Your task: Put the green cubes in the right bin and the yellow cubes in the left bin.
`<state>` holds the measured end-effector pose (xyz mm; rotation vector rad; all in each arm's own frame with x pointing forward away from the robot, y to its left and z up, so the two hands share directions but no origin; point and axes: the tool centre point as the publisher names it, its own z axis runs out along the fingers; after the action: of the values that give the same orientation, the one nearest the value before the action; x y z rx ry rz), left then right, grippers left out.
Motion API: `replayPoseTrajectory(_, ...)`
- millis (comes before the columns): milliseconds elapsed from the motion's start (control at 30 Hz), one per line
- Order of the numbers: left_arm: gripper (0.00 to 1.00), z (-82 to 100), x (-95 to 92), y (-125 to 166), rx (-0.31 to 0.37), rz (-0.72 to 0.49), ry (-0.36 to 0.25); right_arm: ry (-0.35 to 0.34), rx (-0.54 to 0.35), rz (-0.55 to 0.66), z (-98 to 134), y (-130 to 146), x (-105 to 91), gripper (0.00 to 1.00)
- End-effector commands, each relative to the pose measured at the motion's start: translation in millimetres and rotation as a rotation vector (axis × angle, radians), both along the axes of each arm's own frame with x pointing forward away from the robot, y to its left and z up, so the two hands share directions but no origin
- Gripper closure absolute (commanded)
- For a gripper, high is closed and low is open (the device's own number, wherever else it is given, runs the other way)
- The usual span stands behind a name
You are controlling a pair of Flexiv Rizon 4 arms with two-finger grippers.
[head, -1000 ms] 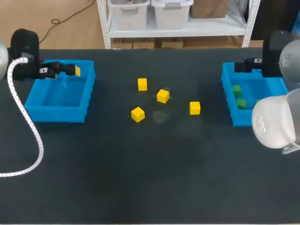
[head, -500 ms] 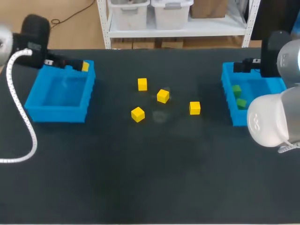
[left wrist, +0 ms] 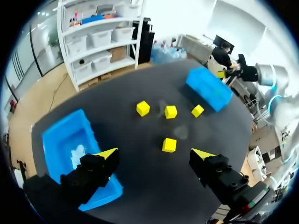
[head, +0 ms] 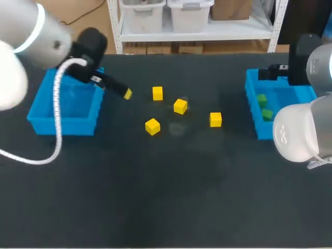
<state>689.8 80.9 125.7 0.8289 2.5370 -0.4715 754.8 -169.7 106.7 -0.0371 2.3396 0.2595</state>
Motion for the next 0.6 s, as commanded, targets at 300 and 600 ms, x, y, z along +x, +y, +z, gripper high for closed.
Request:
replayPoseTrajectory(300, 0.00, -51.1, 2.7, -48, 0.188, -0.085, 0.107, 0.001, -0.003, -0.002, 1, 0, -0.6, 0.00)
replayPoseTrajectory(600, 0.00, -80.4, -1.3, -60, 0.266, -0.134, 0.130, 0.001, -0.003, -0.002, 1, 0, -0.6, 0.00)
